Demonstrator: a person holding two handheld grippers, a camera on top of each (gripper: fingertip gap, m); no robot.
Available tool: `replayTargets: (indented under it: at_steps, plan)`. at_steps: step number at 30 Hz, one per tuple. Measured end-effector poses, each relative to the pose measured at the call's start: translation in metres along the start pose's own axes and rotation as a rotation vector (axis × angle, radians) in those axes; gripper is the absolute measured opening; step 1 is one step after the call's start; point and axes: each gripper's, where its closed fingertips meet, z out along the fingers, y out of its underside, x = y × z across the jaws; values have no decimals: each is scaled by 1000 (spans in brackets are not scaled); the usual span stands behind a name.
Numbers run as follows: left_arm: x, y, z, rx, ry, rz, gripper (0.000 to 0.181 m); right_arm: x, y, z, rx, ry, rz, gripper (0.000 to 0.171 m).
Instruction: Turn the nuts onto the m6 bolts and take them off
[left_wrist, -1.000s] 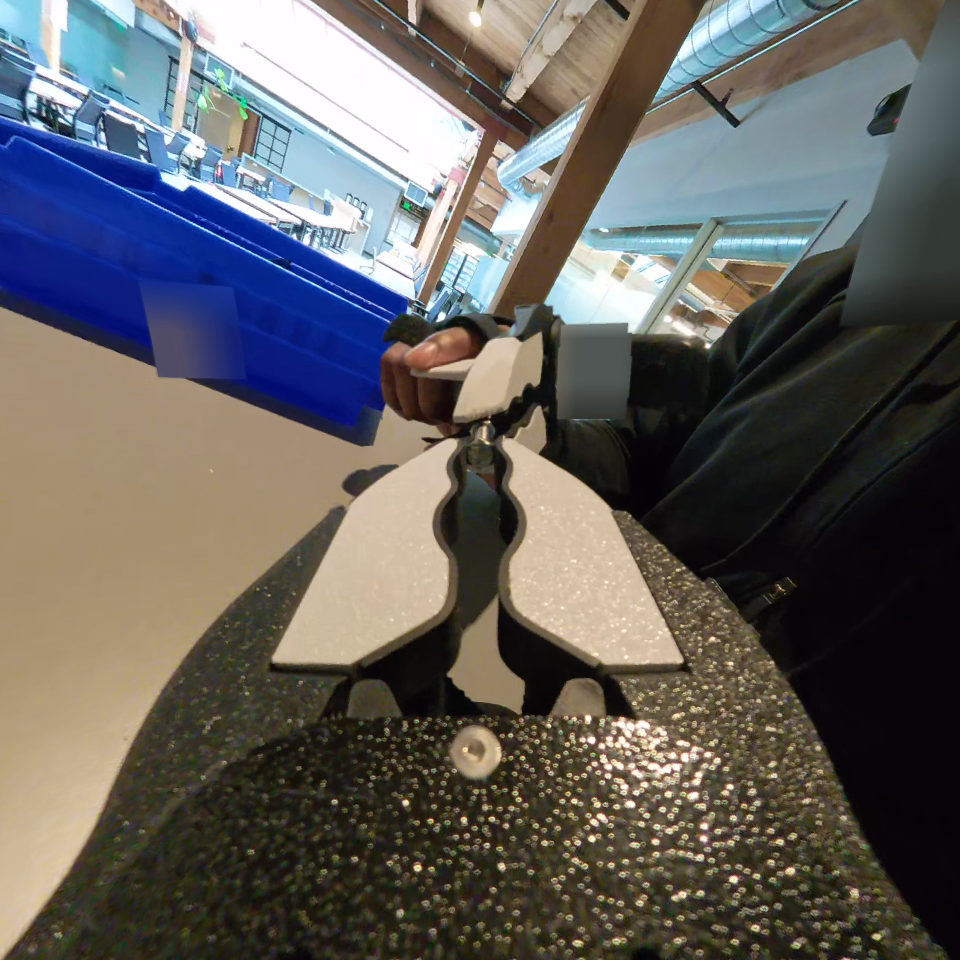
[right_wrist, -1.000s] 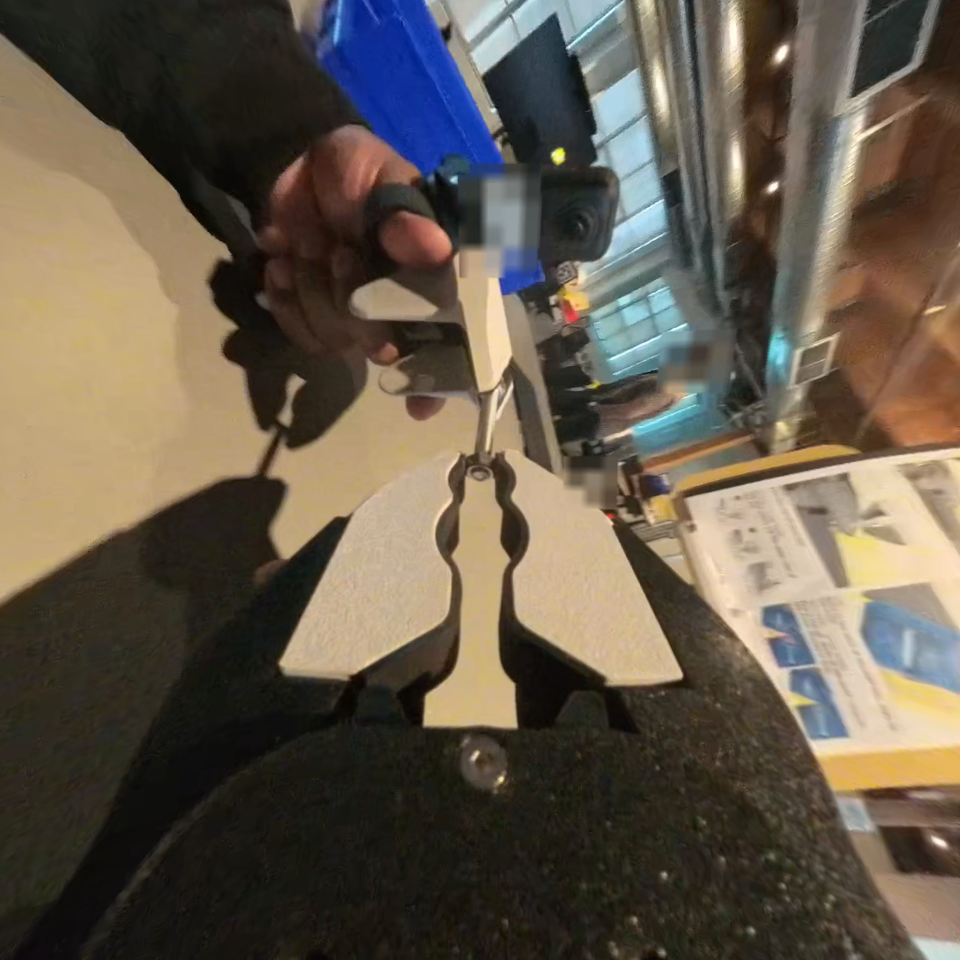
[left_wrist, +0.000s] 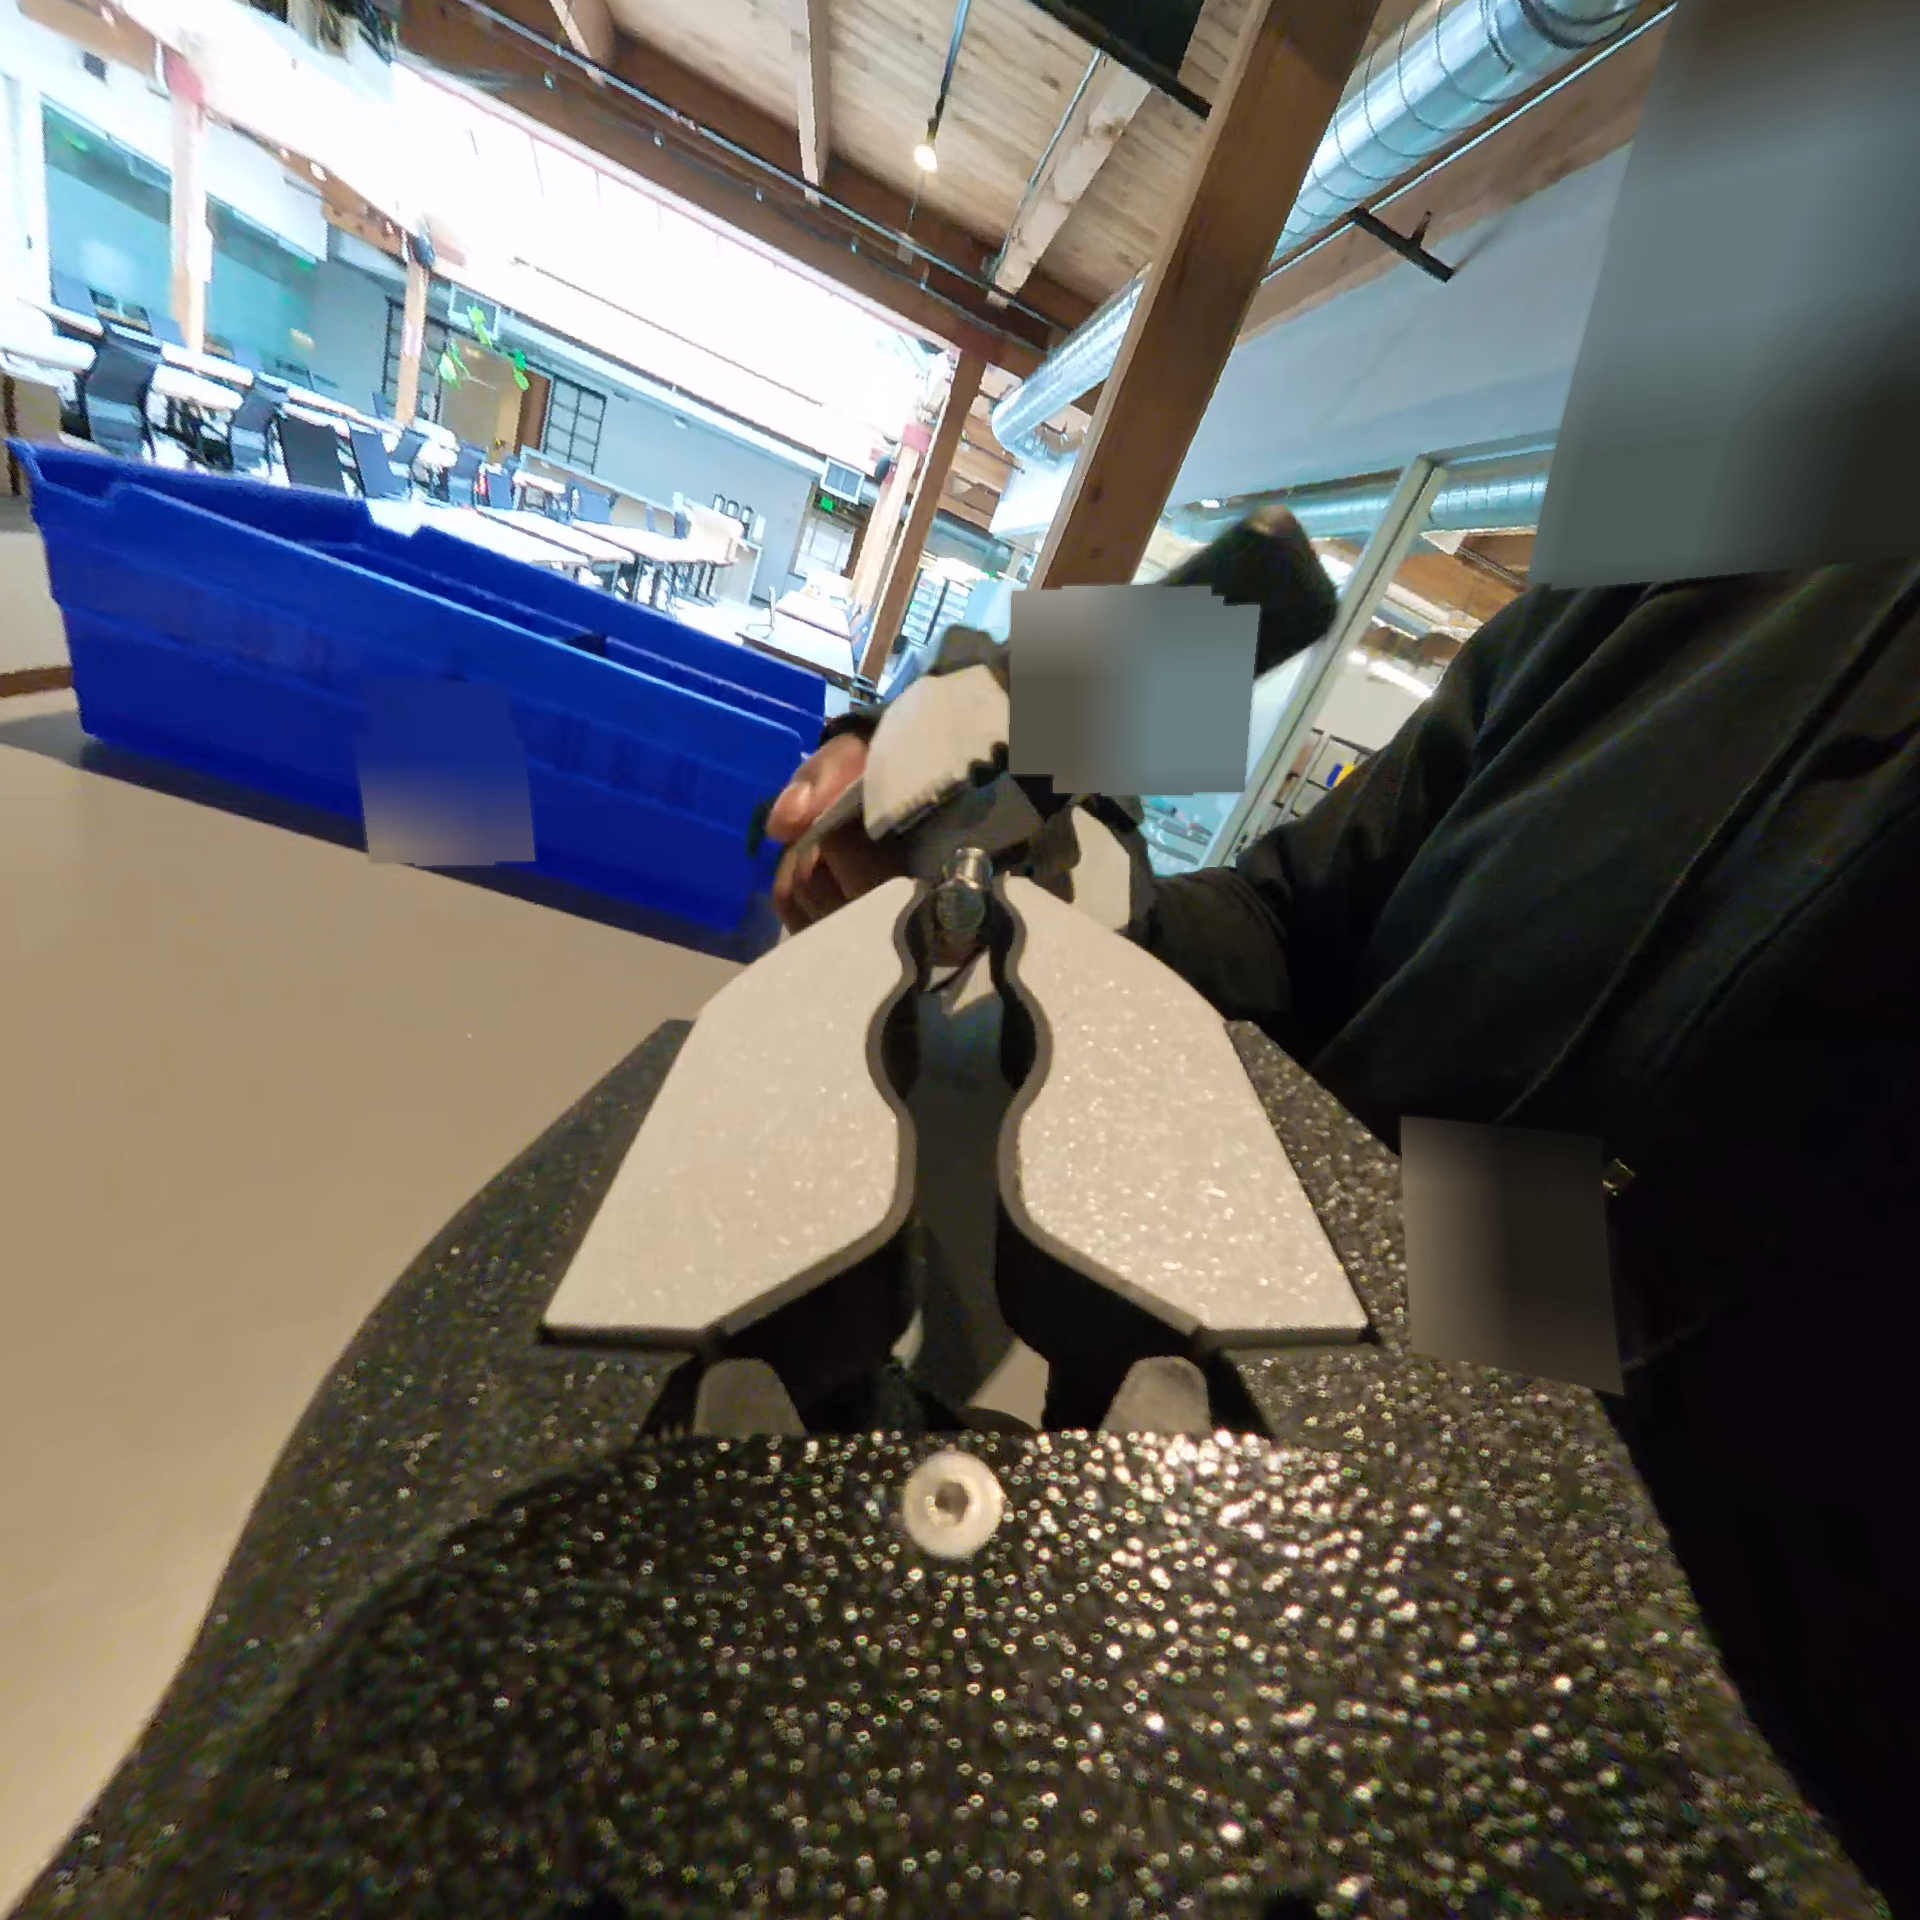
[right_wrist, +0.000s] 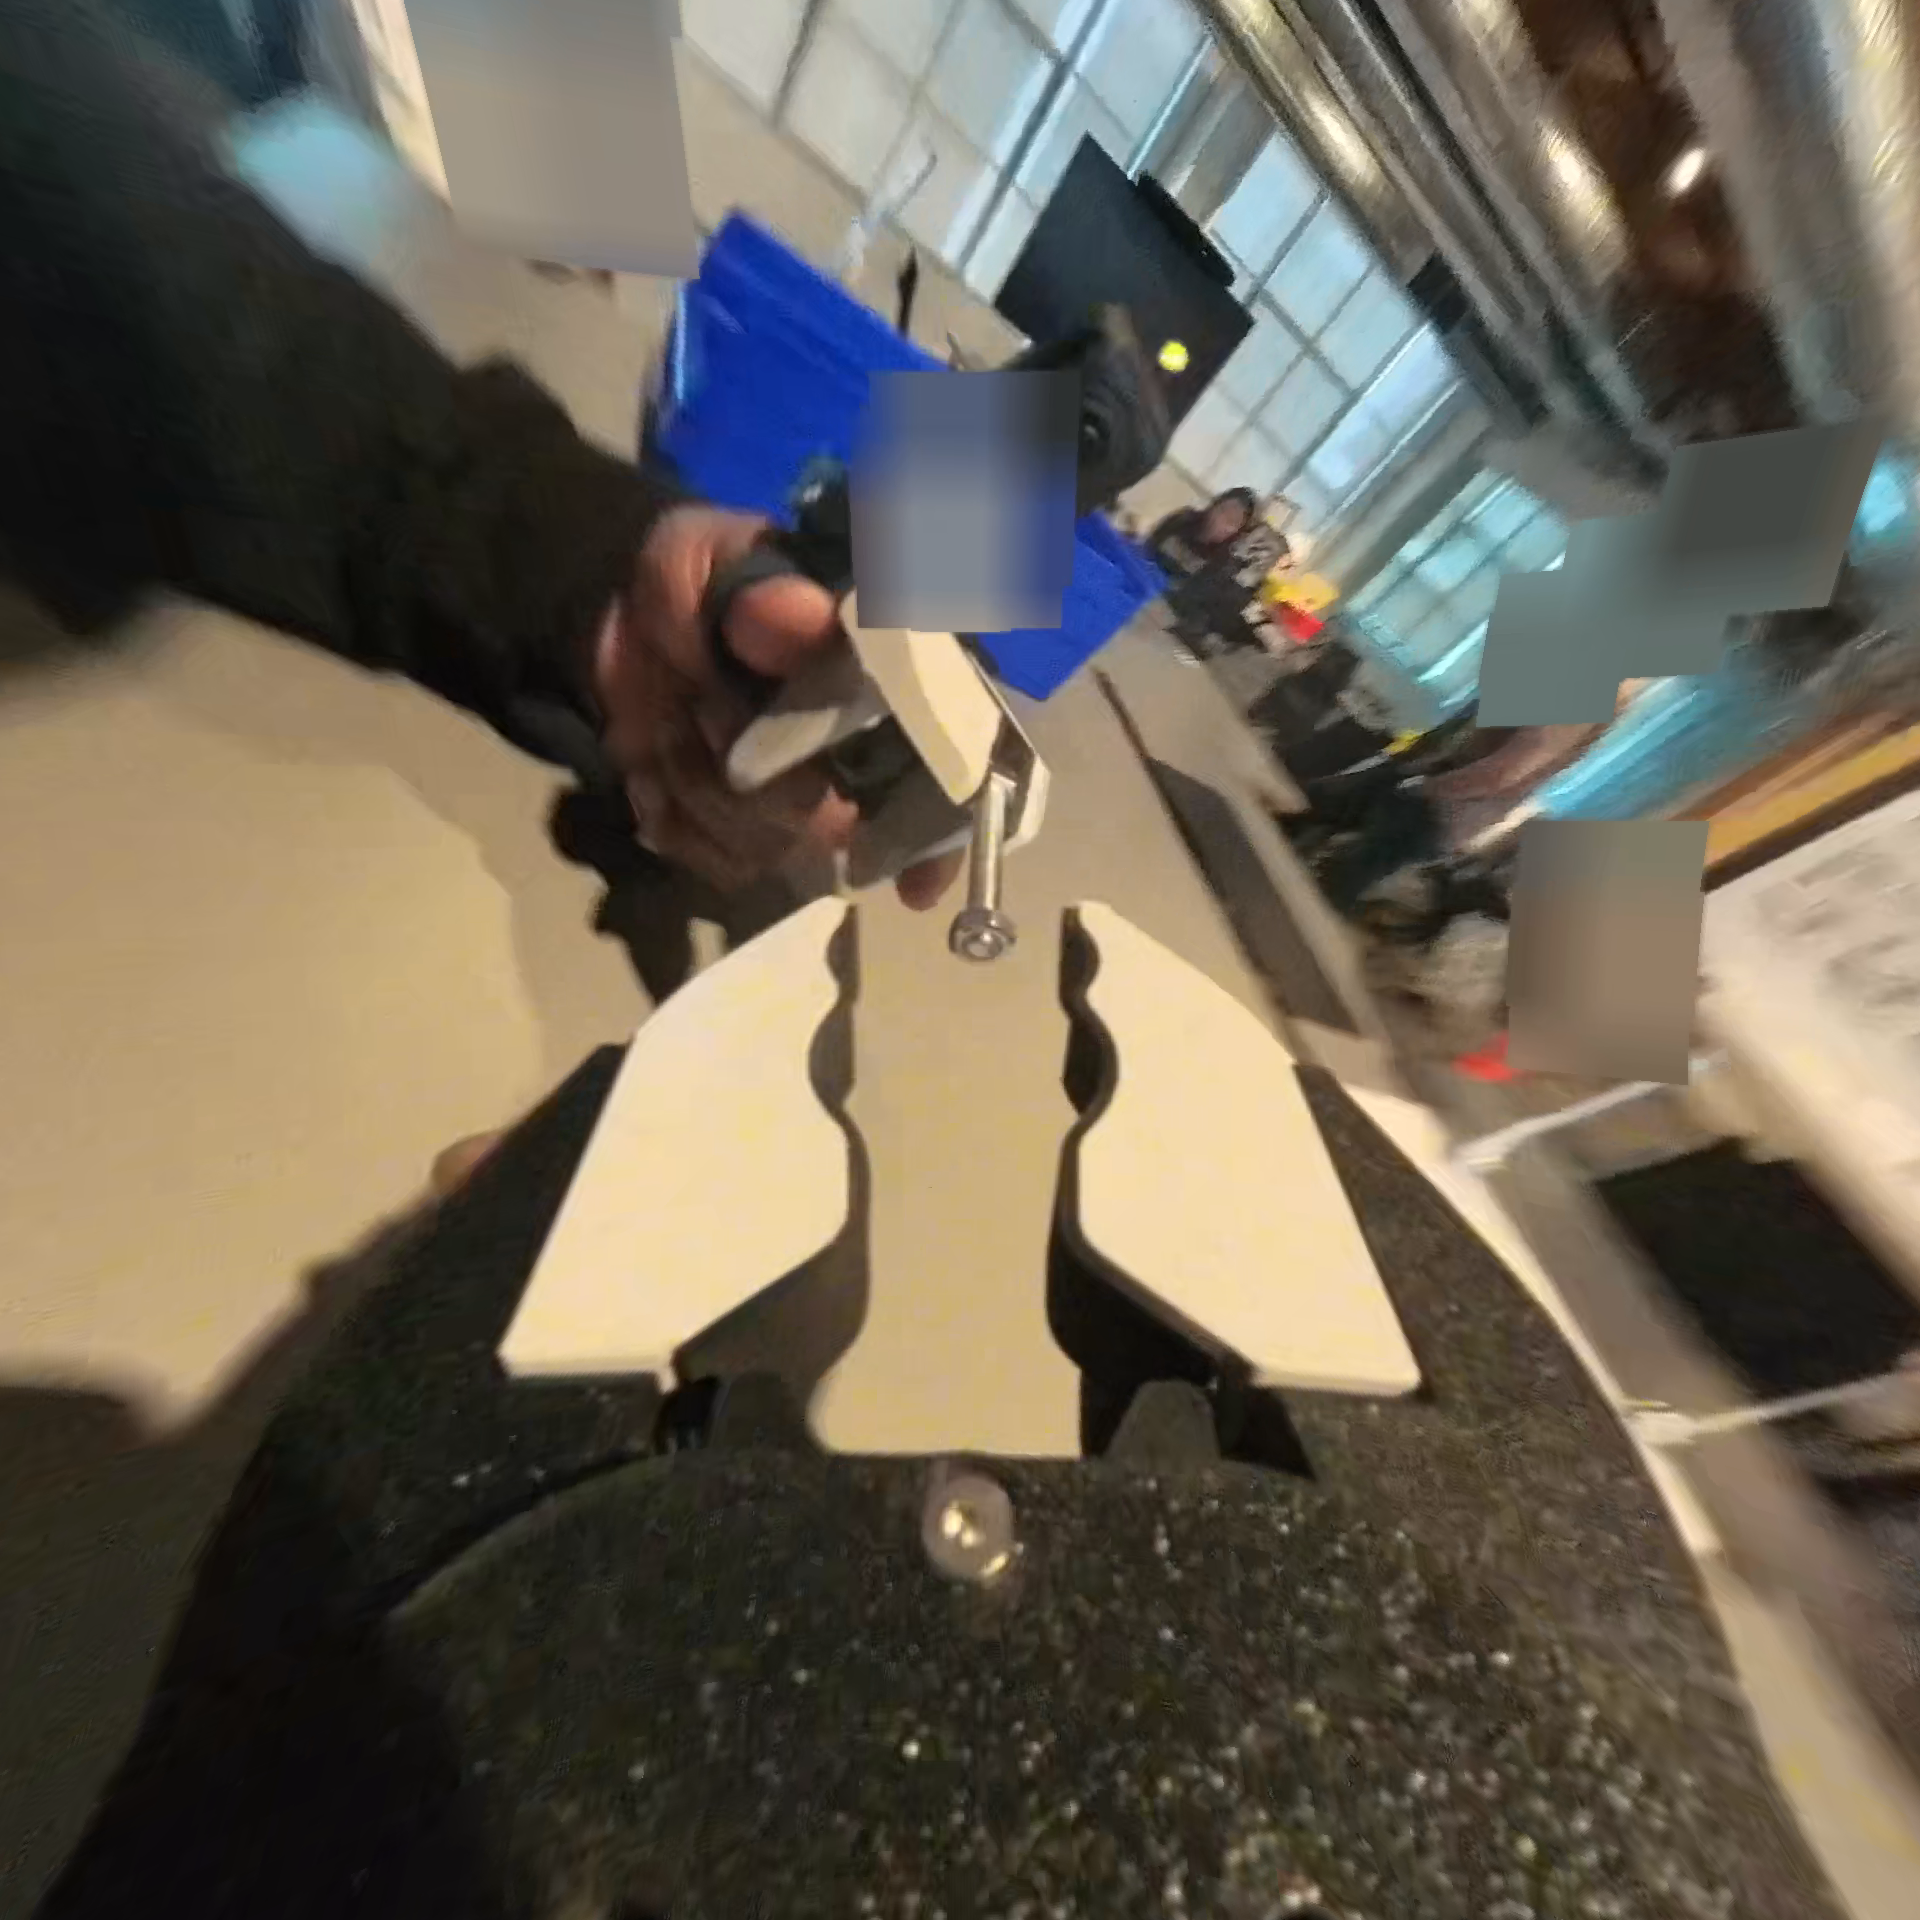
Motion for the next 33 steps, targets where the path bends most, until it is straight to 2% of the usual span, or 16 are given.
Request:
replayTargets:
  at_steps: [3,7,11,12,15,19,20,21,22,24,26,30,33]
  plan:
    - [0,-5,-2,22,-12,38,10,3,-3,0,58,-116,334,43]
    - [2,-7,-2,24,-20,85,10,7,-10,-1,153,-241,666,37]
    - [3,-4,0,-4,-32,127,10,1,-11,1,166,-339,814,22]
    - [3,-2,1,-11,-30,128,10,-1,-11,1,162,-351,812,13]
    - [1,0,1,-24,-33,96,10,-3,-4,2,94,-278,622,11]
    - [-3,11,4,-62,-20,-3,10,-2,10,-1,-83,12,-166,11]
    - [-5,12,5,-63,-25,-8,10,0,12,-1,-117,76,-318,12]
    - [-4,11,5,-58,-23,-4,10,0,12,-1,-128,104,-368,12]
    - [-3,9,4,-45,-19,6,10,-2,10,0,-109,90,-311,12]
    - [-3,4,3,-19,-23,23,10,0,0,-1,-15,33,-69,31]
    - [-3,0,1,-6,-31,45,10,7,-7,-4,62,-19,175,41]
    - [-2,-6,-1,22,-38,83,10,14,-9,-8,158,-185,602,41]
    - [0,-6,-1,17,-42,115,10,13,-10,-7,179,-257,745,34]
